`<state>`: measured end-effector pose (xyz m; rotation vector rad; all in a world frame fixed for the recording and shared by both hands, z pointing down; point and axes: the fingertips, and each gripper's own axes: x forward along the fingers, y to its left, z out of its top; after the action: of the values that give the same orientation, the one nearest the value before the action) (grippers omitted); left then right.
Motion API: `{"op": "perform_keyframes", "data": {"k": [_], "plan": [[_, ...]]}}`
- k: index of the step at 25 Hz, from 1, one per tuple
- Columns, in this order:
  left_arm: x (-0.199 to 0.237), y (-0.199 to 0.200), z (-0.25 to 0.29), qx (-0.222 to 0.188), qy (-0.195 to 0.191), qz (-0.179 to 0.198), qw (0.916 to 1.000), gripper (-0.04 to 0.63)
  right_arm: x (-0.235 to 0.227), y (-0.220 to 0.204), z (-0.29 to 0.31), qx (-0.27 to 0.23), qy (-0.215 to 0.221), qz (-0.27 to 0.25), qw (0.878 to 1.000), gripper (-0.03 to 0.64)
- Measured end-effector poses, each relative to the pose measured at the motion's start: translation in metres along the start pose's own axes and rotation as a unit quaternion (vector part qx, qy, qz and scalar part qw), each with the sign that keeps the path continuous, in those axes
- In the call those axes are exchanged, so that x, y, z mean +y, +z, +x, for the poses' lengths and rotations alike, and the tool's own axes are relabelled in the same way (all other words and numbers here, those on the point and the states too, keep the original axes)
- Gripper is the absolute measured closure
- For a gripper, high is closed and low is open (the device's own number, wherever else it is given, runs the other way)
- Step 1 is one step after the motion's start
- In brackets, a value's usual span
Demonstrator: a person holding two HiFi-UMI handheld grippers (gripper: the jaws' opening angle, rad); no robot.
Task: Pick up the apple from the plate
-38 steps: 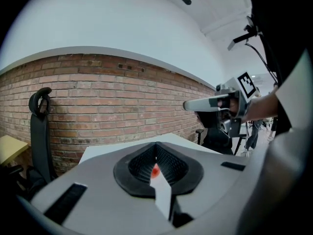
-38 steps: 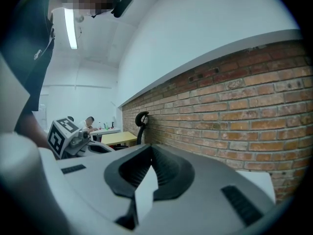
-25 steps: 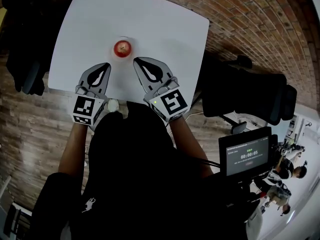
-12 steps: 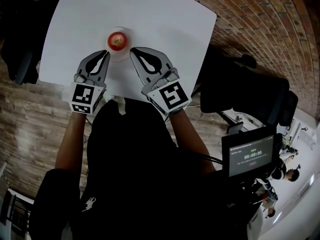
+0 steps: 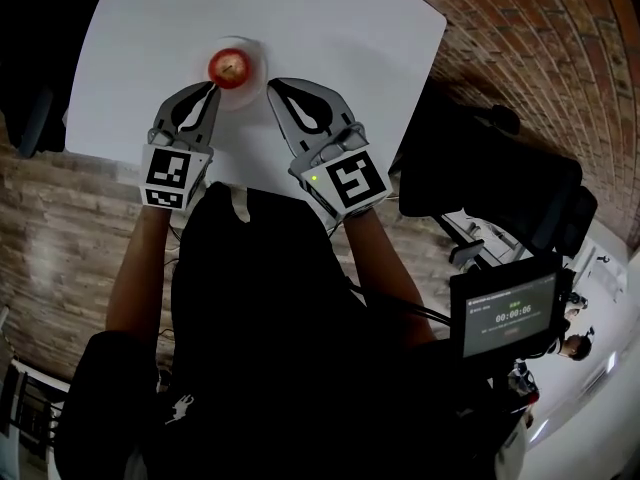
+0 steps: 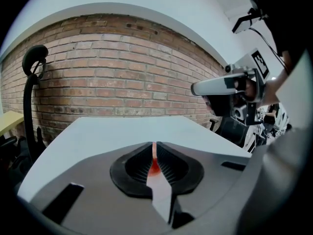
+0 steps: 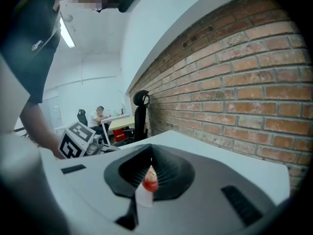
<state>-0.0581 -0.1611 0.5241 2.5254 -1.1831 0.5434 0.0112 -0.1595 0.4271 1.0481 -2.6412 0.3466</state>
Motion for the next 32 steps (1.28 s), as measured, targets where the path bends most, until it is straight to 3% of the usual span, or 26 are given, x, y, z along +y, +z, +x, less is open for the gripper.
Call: {"op": "perform_keyframes", "data": {"k": [7,32], "plan": [[0.007,-0.016,0.001,0.022,0.012,0.005,0.9997,0.583,0.004,-0.006,0.003,0.011,0.011,0.004,1.0,0.614],[0.009,-0.033,0.002,0.047,0.034,0.021,0.9981,0.35,0.008,-0.004,0.003,0.011,0.022,-0.006,1.0,0.614]]}}
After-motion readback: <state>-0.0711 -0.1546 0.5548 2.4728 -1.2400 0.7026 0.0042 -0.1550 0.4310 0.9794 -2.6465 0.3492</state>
